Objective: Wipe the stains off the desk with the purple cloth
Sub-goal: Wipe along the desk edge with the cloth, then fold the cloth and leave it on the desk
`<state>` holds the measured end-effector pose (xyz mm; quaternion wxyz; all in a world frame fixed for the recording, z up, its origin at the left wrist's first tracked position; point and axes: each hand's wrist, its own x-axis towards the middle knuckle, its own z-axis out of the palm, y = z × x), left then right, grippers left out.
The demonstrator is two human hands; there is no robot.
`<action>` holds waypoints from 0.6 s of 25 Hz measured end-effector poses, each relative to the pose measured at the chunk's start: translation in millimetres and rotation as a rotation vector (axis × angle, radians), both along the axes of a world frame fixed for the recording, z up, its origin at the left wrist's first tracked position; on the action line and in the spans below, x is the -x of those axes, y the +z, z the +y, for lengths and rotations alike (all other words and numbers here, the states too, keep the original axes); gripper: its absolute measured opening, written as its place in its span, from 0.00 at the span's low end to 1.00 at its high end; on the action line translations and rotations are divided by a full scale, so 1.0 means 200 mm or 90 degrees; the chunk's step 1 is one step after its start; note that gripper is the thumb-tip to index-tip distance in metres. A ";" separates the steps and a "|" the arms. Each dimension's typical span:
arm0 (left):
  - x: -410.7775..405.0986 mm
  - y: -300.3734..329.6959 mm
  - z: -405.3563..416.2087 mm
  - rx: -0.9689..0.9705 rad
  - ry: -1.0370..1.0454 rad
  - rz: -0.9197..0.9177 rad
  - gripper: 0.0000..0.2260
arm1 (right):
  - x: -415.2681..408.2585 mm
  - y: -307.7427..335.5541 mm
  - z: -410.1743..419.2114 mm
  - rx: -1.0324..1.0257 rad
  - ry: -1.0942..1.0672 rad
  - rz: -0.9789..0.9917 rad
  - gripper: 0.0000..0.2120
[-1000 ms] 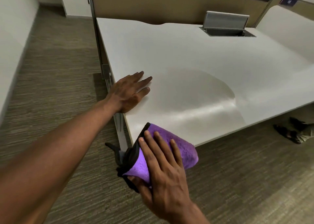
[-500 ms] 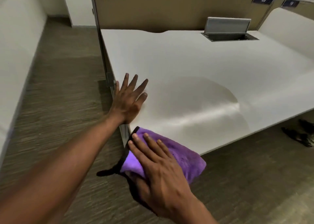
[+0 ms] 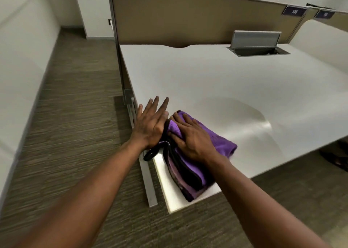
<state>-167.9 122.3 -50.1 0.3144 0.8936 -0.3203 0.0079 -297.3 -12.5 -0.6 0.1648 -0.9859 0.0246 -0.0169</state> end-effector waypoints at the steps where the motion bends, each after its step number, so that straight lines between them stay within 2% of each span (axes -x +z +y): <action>1: 0.00 0.00 0.00 -0.017 -0.001 -0.010 0.27 | 0.05 0.00 -0.03 0.000 0.055 -0.004 0.30; 4: 0.00 -0.01 0.00 -0.062 -0.006 -0.042 0.27 | 0.29 -0.03 -0.16 0.004 0.164 0.014 0.31; 7: 0.01 -0.02 -0.02 -0.117 0.006 -0.068 0.30 | 0.27 -0.02 -0.33 -0.041 0.071 0.017 0.29; 11: 0.02 -0.02 -0.04 -0.188 0.007 -0.082 0.33 | -0.11 0.00 -0.30 0.007 -0.139 -0.004 0.28; 13: 0.01 0.00 -0.03 -0.164 0.004 -0.082 0.32 | -0.23 -0.01 -0.25 -0.015 -0.160 -0.004 0.29; 15: 0.02 0.00 -0.02 -0.145 -0.007 -0.076 0.32 | -0.20 -0.02 -0.26 -0.018 -0.105 0.003 0.29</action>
